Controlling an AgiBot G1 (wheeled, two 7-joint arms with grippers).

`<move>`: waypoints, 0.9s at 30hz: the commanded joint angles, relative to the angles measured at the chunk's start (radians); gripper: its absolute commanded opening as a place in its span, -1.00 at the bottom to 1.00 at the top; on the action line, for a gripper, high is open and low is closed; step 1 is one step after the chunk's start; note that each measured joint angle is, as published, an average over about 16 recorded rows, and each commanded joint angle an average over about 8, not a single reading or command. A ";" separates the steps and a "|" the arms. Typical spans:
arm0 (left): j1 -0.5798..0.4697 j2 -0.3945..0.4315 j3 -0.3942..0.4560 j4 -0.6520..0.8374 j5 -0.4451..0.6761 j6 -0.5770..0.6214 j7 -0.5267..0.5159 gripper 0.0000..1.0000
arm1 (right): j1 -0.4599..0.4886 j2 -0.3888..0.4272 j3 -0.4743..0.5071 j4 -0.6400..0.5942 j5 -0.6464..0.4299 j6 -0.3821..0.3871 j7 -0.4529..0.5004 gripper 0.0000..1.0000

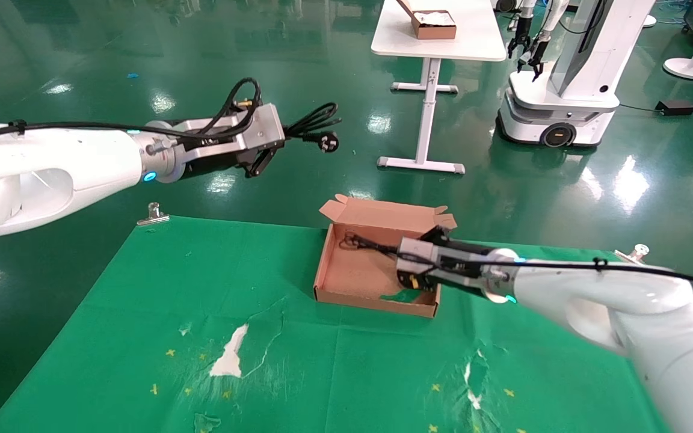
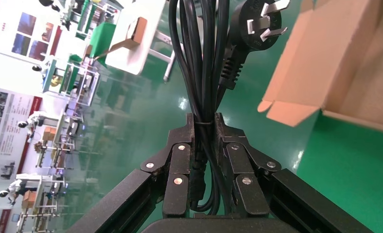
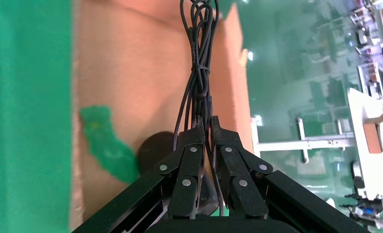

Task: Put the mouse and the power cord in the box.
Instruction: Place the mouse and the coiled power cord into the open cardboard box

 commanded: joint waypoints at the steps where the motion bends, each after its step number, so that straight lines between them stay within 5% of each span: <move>1: 0.003 -0.002 0.003 0.004 0.003 0.001 0.003 -1.00 | -0.010 0.000 -0.006 0.006 -0.005 0.000 -0.005 0.43; 3: 0.006 -0.002 0.005 0.005 0.005 0.003 0.007 -1.00 | -0.012 0.001 -0.011 0.008 -0.007 0.001 -0.008 0.82; 5: 0.009 -0.002 0.006 0.006 0.006 0.006 0.011 -1.00 | -0.013 0.001 -0.013 0.009 -0.007 0.002 -0.008 1.00; 15: 0.034 0.012 0.014 -0.017 0.007 0.024 0.019 -1.00 | -0.012 0.010 -0.015 0.001 0.008 0.011 -0.017 1.00; 27: 0.128 0.030 0.056 -0.145 -0.020 0.014 -0.043 -1.00 | 0.092 0.111 -0.042 -0.042 -0.037 0.121 -0.111 1.00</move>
